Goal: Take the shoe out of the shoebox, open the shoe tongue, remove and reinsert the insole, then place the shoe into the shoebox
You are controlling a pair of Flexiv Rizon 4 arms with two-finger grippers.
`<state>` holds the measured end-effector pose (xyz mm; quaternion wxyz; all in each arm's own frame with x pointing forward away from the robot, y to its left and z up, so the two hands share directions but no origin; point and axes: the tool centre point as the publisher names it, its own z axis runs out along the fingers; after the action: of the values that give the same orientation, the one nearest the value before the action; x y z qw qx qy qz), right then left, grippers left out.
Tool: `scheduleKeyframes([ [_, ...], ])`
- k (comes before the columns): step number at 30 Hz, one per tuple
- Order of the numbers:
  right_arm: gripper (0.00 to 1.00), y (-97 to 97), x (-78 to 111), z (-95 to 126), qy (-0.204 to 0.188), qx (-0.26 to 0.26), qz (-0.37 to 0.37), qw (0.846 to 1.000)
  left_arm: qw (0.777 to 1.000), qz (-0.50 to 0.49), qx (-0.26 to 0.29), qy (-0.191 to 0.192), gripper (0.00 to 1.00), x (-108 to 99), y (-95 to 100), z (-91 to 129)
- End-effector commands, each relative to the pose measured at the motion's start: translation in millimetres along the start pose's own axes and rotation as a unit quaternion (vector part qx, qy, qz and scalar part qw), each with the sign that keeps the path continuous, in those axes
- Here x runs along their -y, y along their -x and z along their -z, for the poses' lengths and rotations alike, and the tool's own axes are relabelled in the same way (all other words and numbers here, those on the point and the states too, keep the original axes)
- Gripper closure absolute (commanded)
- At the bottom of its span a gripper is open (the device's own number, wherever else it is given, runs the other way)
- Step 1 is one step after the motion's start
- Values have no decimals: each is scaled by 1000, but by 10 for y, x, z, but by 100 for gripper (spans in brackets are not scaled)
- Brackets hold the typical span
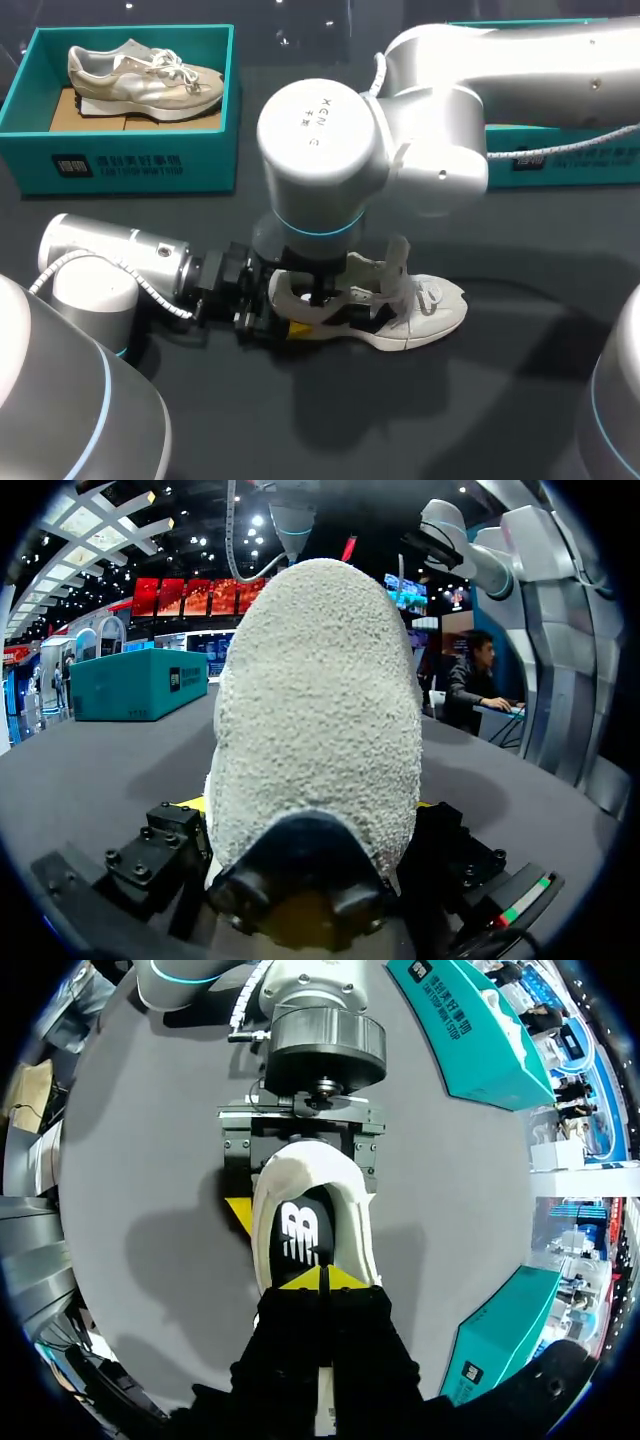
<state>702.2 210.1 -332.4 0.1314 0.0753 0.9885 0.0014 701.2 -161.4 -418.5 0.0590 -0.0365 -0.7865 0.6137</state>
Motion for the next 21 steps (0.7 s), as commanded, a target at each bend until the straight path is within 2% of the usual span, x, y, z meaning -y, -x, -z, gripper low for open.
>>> scheduleKeyframes([
  [1,100,3,20,-185,9,-4,5,1000,1000,0,1,0,100,-22,8,-15],
  [12,100,46,34,-421,2,-17,19,1000,1000,0,1,0,100,-22,8,-15],
  [21,100,37,242,-499,-6,-14,-5,1000,1000,0,1,0,100,-22,8,-15],
])
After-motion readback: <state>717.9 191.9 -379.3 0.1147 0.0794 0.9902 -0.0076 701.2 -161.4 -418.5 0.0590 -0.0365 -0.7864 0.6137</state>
